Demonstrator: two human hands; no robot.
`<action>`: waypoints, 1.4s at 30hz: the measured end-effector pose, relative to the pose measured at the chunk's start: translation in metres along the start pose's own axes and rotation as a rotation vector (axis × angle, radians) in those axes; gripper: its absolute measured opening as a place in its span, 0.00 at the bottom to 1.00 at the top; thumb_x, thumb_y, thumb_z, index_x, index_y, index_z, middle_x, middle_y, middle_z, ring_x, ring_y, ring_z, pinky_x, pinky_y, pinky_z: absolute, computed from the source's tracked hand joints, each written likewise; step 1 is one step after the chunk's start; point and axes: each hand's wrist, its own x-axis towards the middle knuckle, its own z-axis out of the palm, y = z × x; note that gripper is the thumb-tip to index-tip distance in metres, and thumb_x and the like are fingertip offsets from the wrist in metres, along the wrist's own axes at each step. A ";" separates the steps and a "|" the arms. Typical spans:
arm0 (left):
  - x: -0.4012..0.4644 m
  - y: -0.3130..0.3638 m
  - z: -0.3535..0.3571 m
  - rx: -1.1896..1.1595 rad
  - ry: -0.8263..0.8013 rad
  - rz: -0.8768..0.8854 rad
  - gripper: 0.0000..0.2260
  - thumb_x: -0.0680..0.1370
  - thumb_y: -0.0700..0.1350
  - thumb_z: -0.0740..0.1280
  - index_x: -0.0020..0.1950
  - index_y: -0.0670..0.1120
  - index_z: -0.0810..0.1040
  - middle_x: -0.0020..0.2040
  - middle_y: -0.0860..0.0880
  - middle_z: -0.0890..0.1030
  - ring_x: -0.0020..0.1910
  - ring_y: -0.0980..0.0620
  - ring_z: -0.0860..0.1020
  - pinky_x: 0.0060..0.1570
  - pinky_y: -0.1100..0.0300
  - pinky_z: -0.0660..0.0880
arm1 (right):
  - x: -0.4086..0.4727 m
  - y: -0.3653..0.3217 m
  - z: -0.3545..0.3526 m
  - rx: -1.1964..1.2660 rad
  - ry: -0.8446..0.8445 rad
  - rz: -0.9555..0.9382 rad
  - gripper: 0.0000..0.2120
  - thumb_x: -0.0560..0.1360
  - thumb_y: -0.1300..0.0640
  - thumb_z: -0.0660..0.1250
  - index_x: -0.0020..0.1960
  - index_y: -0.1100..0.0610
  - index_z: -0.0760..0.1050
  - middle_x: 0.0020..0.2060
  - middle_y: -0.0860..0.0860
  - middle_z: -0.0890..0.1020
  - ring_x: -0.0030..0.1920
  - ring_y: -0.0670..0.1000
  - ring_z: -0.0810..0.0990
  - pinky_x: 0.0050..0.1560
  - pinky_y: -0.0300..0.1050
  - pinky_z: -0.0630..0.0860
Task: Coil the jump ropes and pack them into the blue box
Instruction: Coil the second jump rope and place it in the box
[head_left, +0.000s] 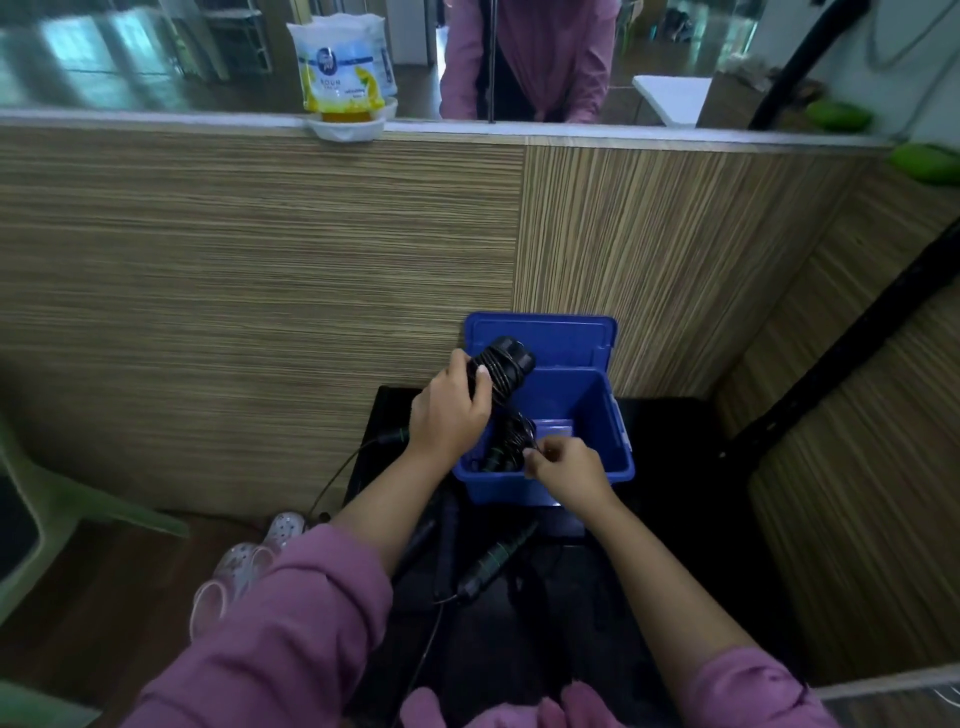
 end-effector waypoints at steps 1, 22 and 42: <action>0.001 -0.002 0.002 0.019 0.006 -0.025 0.09 0.82 0.51 0.55 0.50 0.45 0.65 0.39 0.47 0.76 0.37 0.43 0.77 0.34 0.55 0.66 | -0.002 0.000 0.002 -0.001 -0.011 0.003 0.14 0.78 0.52 0.63 0.45 0.63 0.78 0.41 0.57 0.84 0.44 0.56 0.80 0.45 0.46 0.74; -0.059 -0.031 0.042 0.318 -0.133 0.439 0.18 0.75 0.53 0.56 0.50 0.43 0.79 0.33 0.45 0.78 0.21 0.44 0.75 0.17 0.61 0.67 | -0.012 -0.027 -0.041 0.903 -0.311 0.259 0.14 0.77 0.63 0.50 0.50 0.68 0.73 0.44 0.67 0.81 0.44 0.62 0.83 0.48 0.51 0.79; -0.082 0.013 0.031 -0.087 -0.175 0.871 0.19 0.79 0.48 0.61 0.71 0.50 0.71 0.36 0.48 0.73 0.29 0.52 0.71 0.26 0.60 0.68 | -0.005 0.024 -0.056 0.468 -0.102 0.000 0.11 0.70 0.70 0.66 0.29 0.62 0.75 0.23 0.50 0.75 0.26 0.42 0.71 0.29 0.31 0.69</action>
